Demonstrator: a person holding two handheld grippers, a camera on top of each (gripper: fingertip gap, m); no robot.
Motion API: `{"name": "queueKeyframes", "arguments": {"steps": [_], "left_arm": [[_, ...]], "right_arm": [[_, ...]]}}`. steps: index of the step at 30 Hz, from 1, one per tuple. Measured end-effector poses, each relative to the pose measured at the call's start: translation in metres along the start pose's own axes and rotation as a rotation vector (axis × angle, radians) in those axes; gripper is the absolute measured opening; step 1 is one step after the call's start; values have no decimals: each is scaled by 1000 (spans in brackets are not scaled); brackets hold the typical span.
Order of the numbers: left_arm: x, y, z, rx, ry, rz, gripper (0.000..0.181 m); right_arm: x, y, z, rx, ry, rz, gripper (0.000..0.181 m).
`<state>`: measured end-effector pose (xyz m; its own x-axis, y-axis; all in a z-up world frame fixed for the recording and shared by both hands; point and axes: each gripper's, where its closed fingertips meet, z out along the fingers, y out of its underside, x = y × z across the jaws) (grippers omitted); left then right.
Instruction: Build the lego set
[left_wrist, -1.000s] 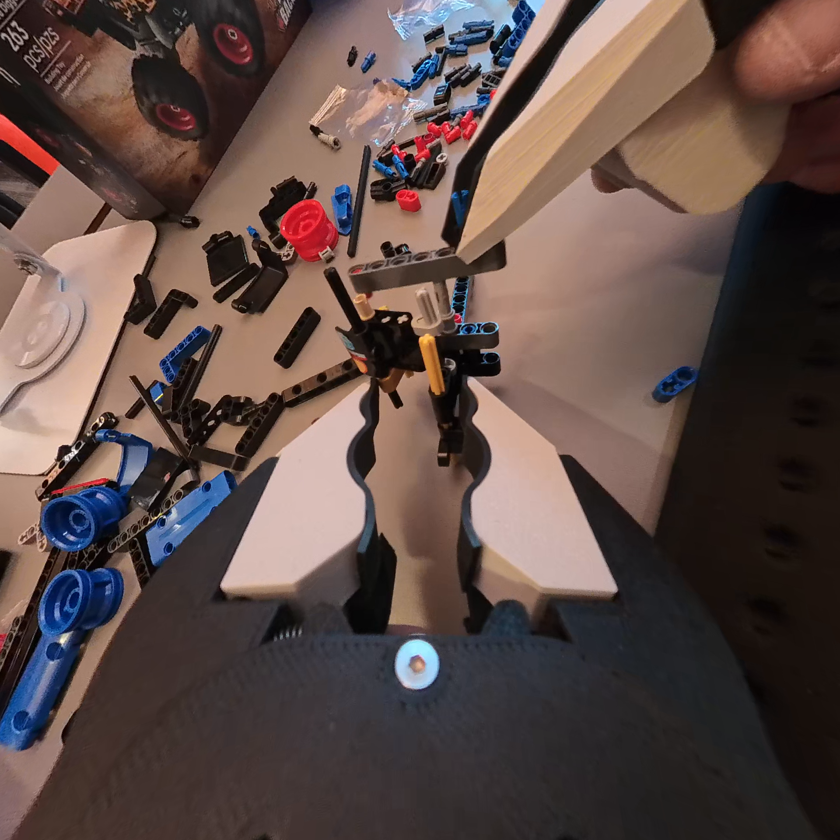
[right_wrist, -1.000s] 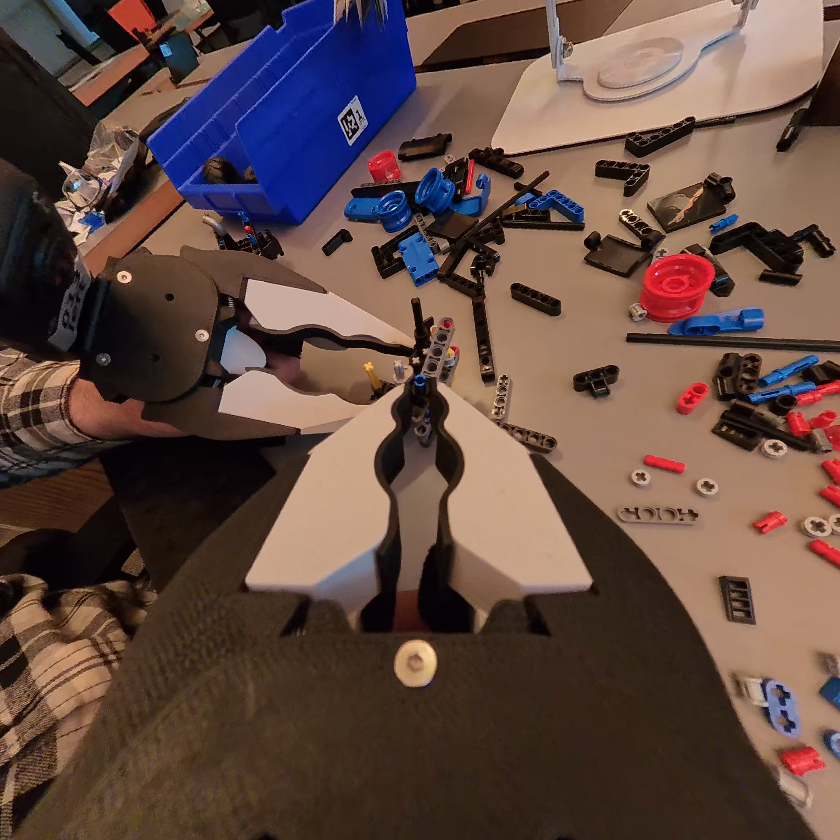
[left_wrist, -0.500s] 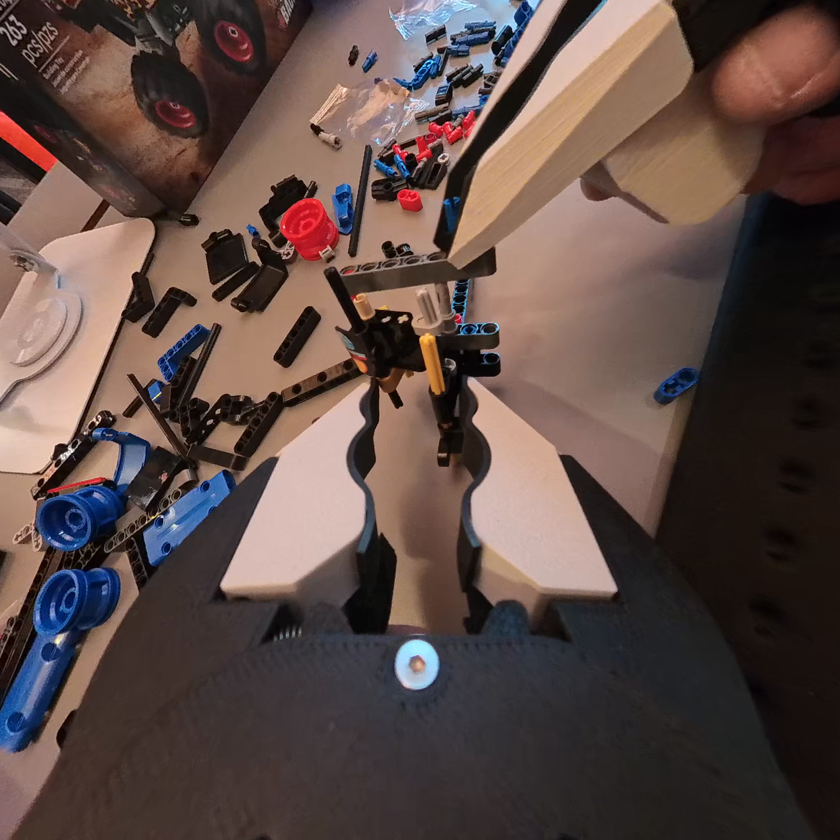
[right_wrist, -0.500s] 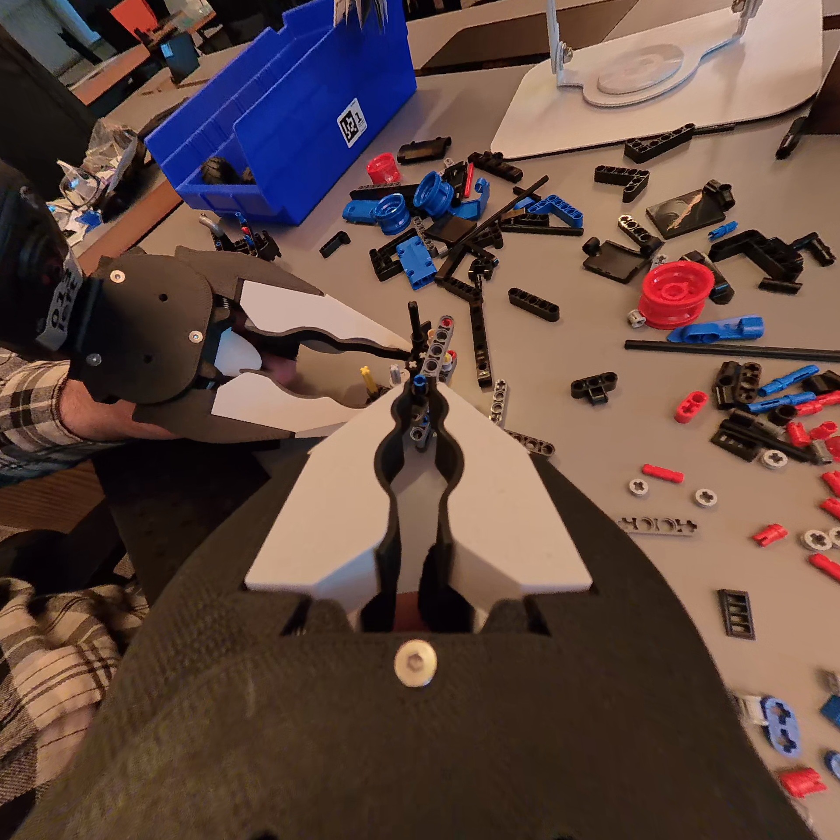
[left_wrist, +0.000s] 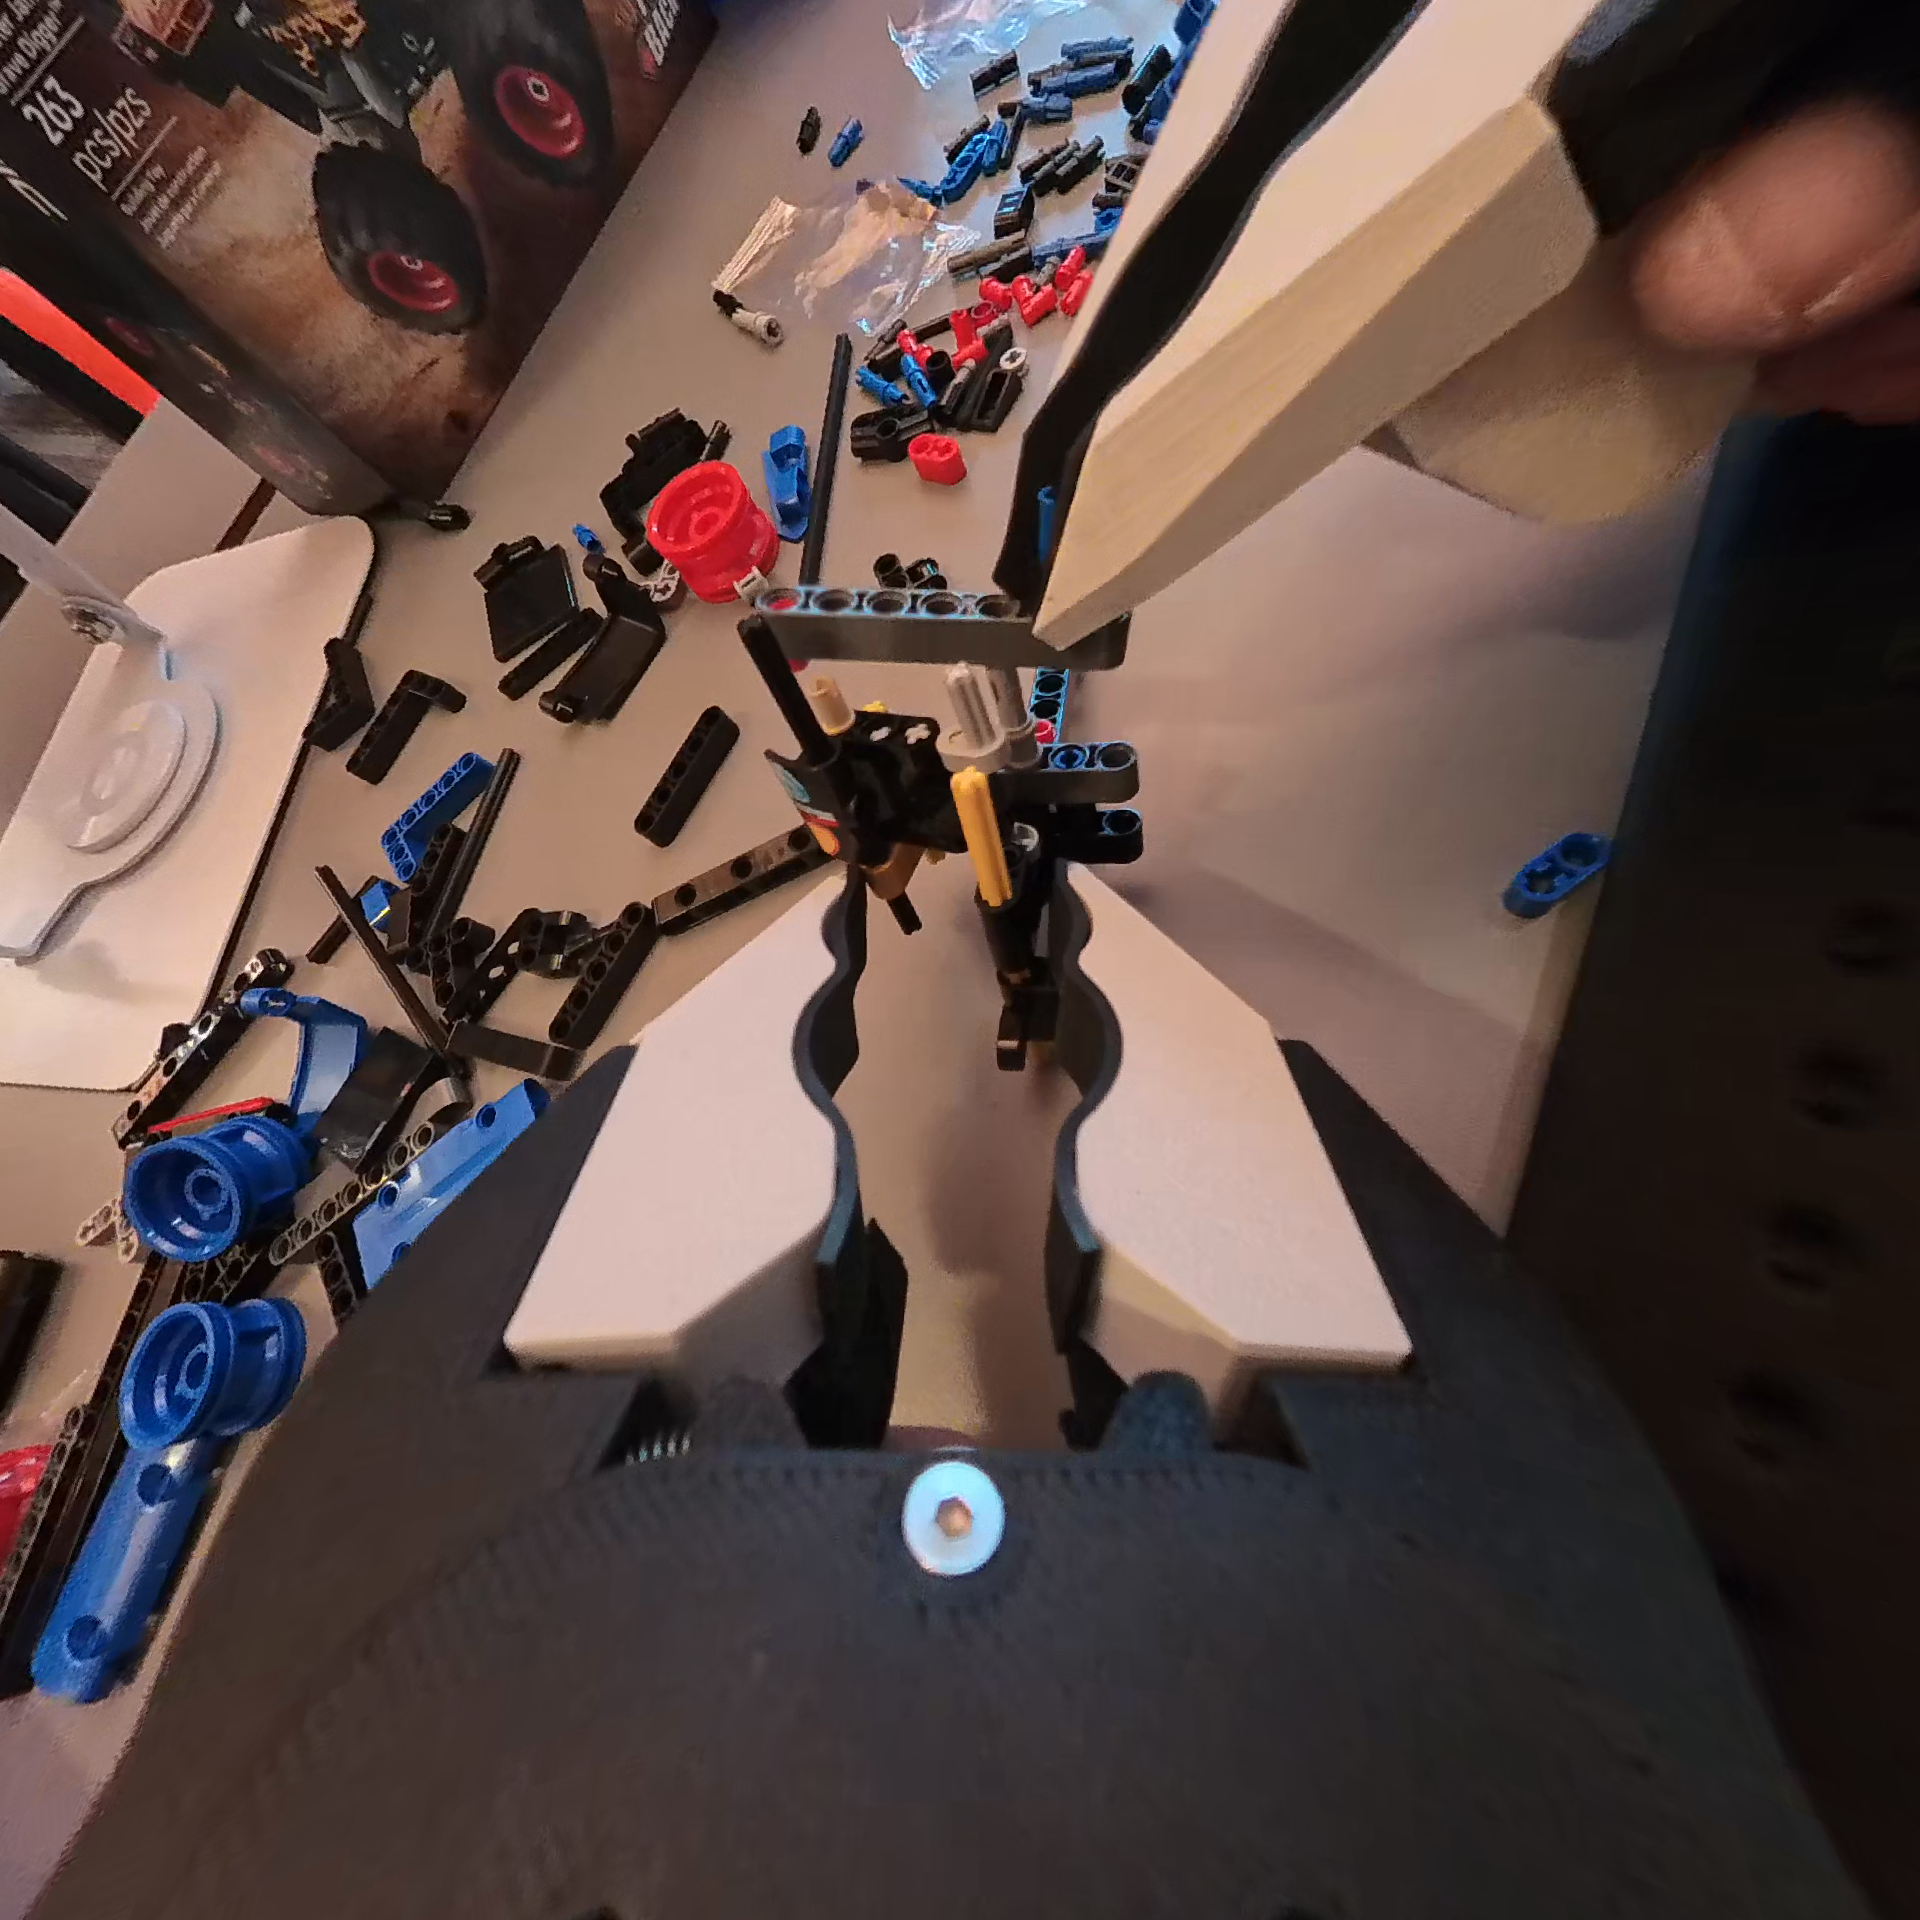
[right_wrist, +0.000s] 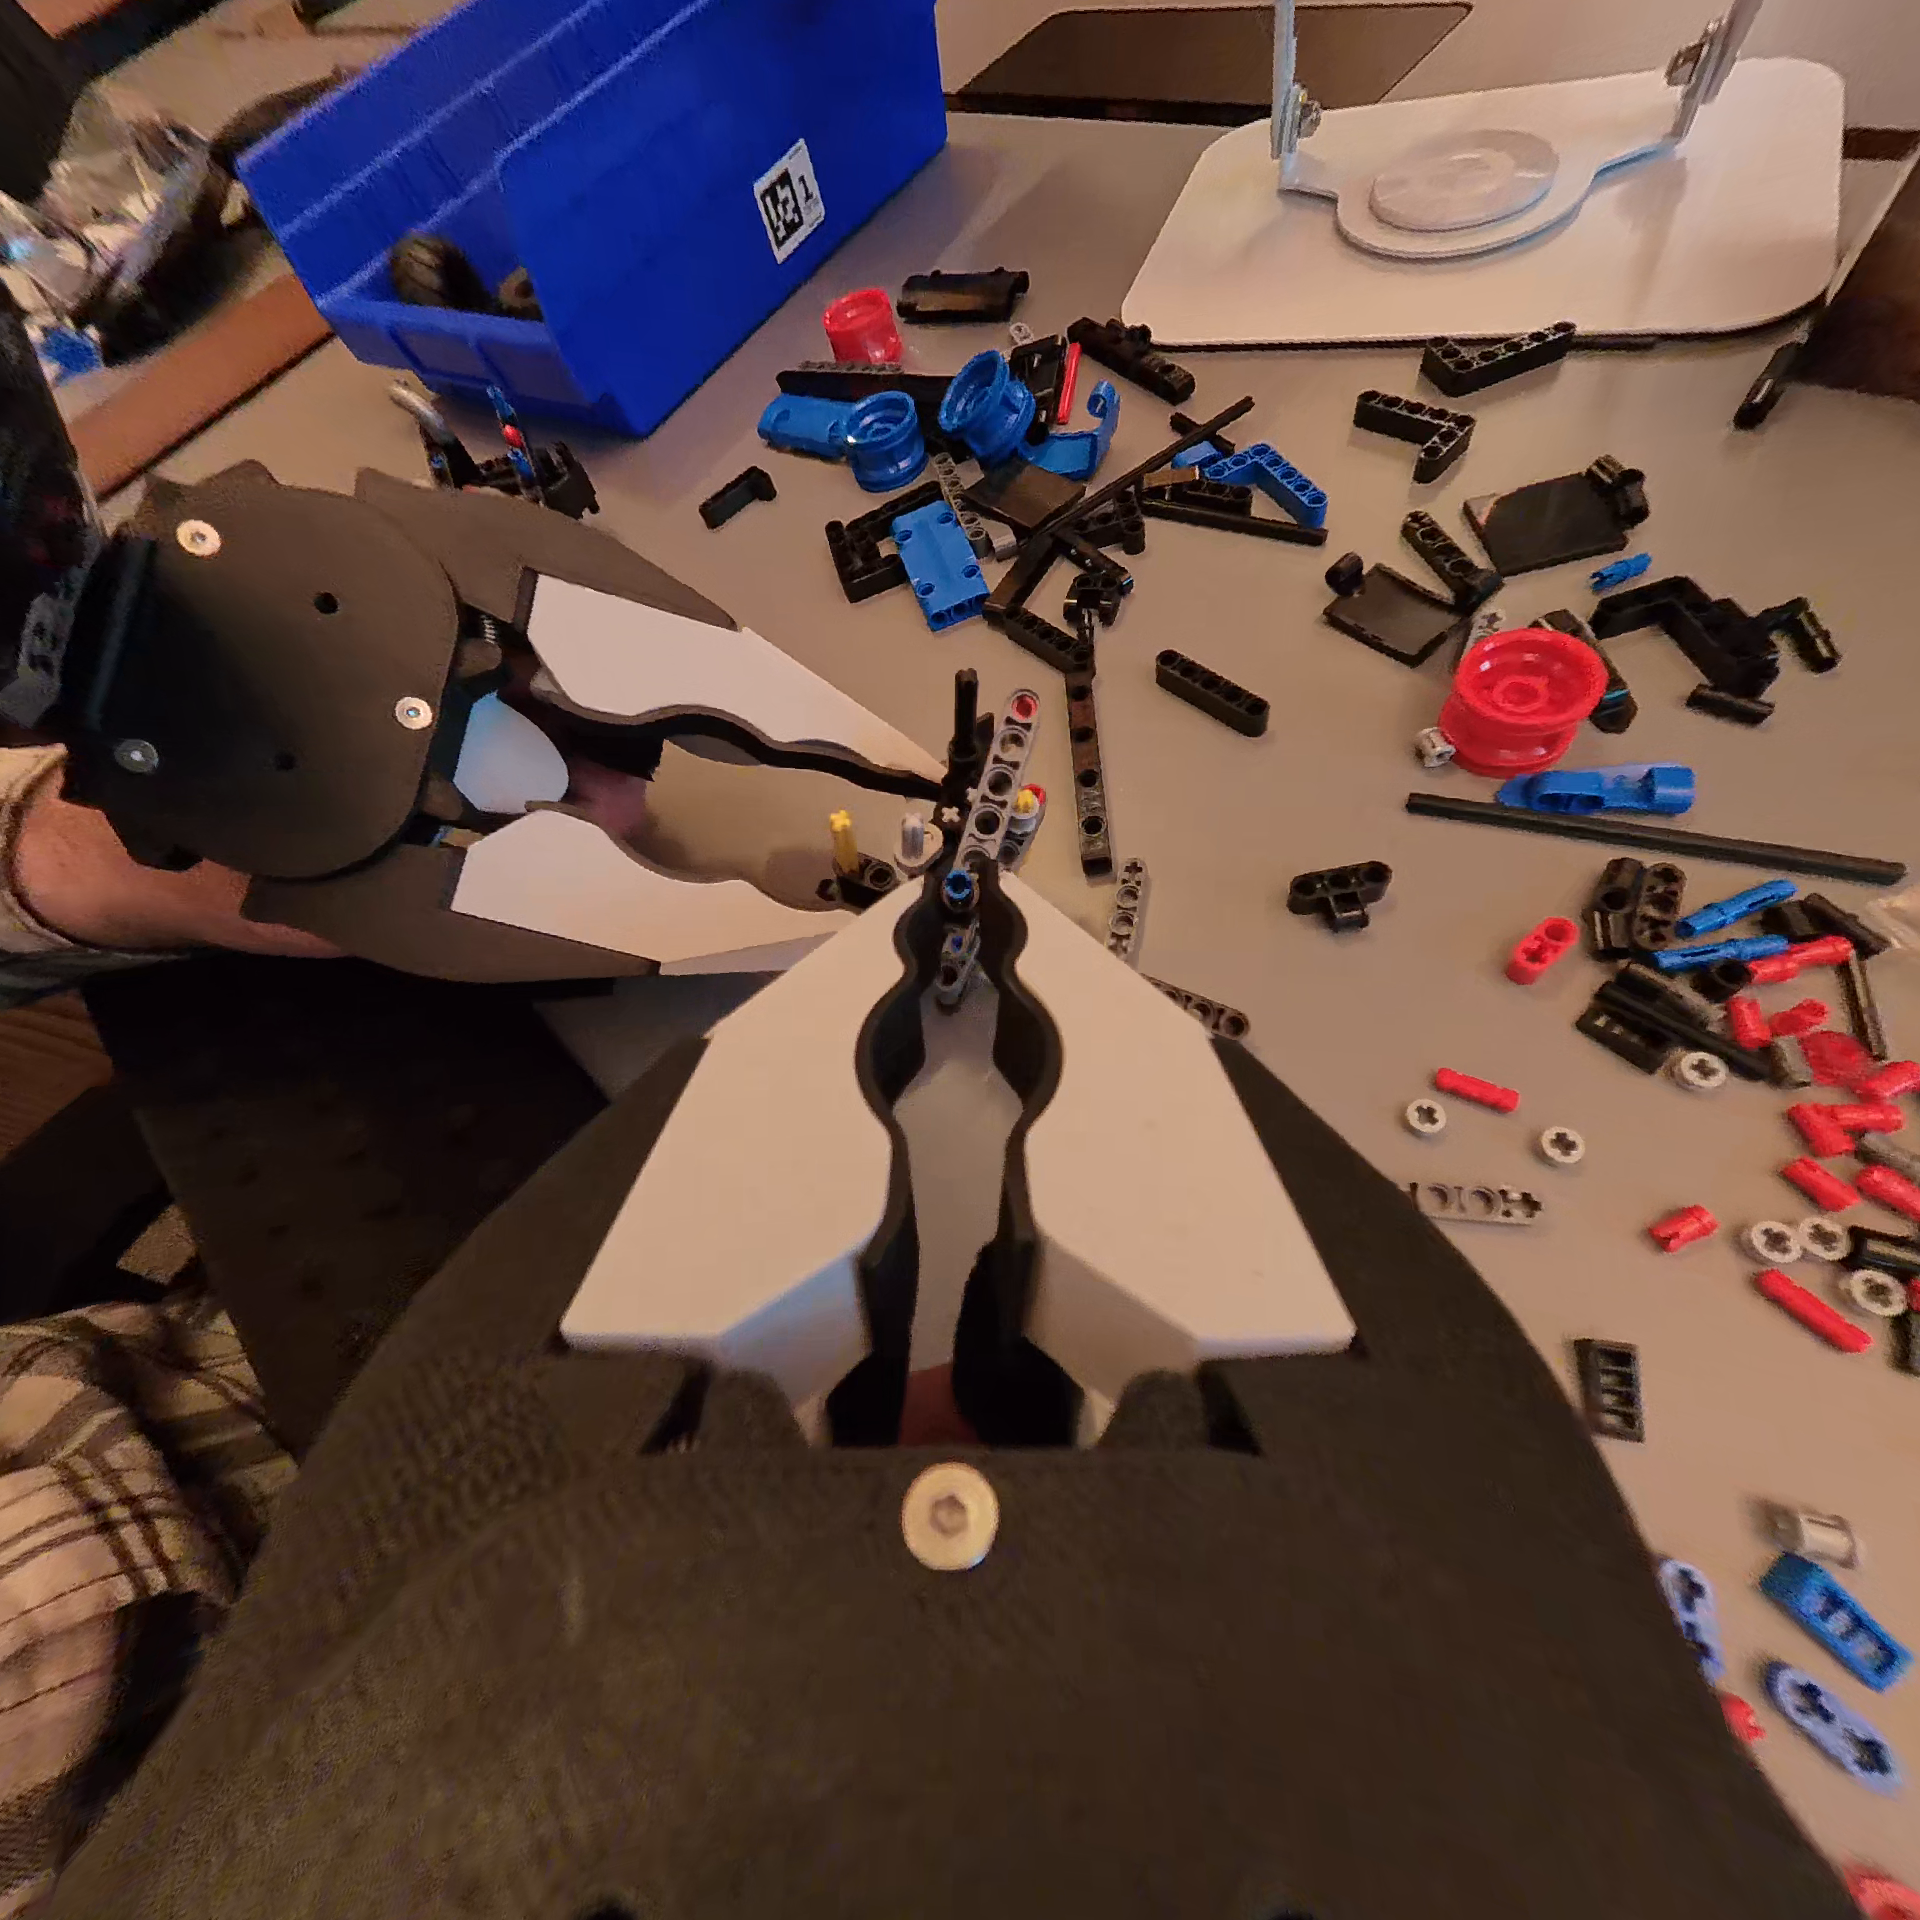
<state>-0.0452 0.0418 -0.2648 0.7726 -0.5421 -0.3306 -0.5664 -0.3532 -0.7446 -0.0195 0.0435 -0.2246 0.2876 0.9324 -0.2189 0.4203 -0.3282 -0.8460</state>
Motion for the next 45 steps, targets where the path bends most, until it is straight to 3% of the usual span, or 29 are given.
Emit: {"name": "queueKeyframes", "arguments": {"steps": [4,22,33,45], "left_arm": [[0,0,0,-1,-6,11,32],[0,0,1,-11,-34,71,32],[0,0,1,-18,-60,120,33],[1,-2,0,-15,-84,169,31]], "right_arm": [[0,0,1,-34,35,-84,4],[3,3,2,-269,-184,0,4],[3,2,1,-277,-177,-46,4],[3,0,-2,-167,-221,98,5]]}}
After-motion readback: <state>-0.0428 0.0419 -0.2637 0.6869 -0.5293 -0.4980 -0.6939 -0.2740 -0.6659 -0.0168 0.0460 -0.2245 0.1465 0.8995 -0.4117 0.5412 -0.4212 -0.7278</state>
